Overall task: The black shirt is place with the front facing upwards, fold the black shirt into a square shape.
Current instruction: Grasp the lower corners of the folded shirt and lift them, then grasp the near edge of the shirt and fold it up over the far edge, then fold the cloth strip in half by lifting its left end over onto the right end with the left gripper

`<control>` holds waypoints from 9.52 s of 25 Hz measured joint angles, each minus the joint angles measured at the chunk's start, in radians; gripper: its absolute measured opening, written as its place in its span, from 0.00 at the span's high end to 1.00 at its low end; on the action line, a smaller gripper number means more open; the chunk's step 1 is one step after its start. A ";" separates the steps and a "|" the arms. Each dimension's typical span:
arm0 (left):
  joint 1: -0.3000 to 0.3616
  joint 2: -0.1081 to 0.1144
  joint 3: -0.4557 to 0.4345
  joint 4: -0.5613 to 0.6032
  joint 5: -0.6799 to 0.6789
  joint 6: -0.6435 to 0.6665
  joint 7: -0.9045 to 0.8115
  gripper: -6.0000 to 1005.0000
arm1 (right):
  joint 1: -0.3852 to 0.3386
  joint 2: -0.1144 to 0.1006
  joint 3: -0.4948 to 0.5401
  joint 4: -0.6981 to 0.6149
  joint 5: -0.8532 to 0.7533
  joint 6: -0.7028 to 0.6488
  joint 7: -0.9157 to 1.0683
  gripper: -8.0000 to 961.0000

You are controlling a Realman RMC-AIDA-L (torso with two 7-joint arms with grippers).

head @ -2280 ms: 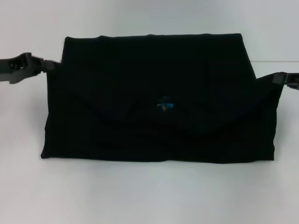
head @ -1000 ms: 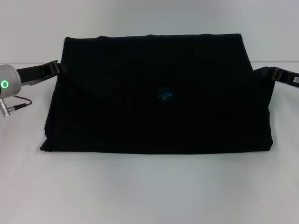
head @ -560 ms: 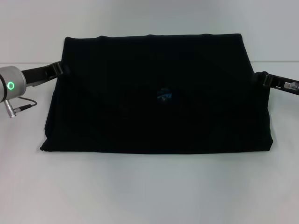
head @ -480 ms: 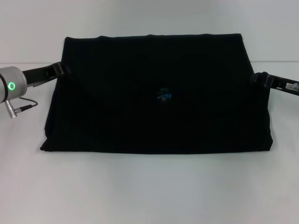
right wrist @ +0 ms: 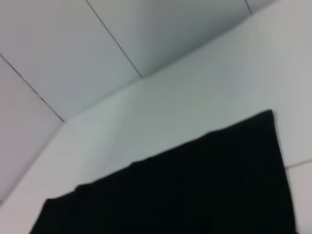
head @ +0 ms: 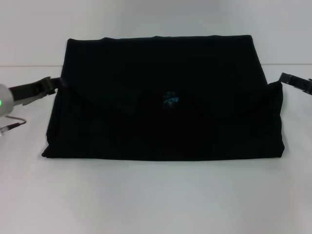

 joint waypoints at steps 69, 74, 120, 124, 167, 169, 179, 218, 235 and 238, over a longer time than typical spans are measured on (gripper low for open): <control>0.058 0.103 0.312 0.002 0.130 0.341 -0.091 0.65 | -0.087 0.081 -0.067 0.020 -0.206 -0.502 -0.689 0.14; 0.058 0.103 0.313 0.001 0.130 0.346 -0.087 0.85 | -0.086 0.054 -0.067 -0.069 -0.202 -0.502 -0.474 0.14; 0.048 0.108 0.315 -0.004 0.130 0.372 -0.083 0.96 | 0.218 -0.045 -0.248 -0.075 -0.727 -0.214 0.638 0.39; 0.046 0.108 0.315 -0.004 0.130 0.374 -0.083 0.96 | 0.219 -0.044 -0.252 -0.075 -0.728 -0.214 0.638 0.59; 0.002 0.179 -0.063 -0.051 0.217 0.793 -0.097 0.96 | 0.099 -0.147 0.086 -0.048 -0.551 -0.627 0.304 0.92; 0.003 0.179 -0.114 -0.061 0.190 0.704 -0.118 0.96 | 0.094 -0.148 0.118 -0.040 -0.513 -0.592 0.318 0.92; 0.028 0.109 -0.186 -0.154 0.000 0.364 -0.034 0.96 | 0.096 -0.061 0.162 0.094 -0.241 -0.163 0.293 0.92; -0.036 -0.088 -0.186 -0.186 -0.380 -0.172 0.340 0.82 | 0.245 0.099 0.078 0.166 -0.104 0.505 -0.011 0.76; 0.009 -0.077 -0.184 -0.193 -0.402 -0.010 0.377 0.38 | 0.181 0.092 0.076 0.175 -0.002 0.474 -0.040 0.56; 0.043 -0.063 -0.182 -0.176 -0.405 0.133 0.389 0.37 | 0.123 0.089 0.077 0.141 0.086 0.379 -0.078 0.56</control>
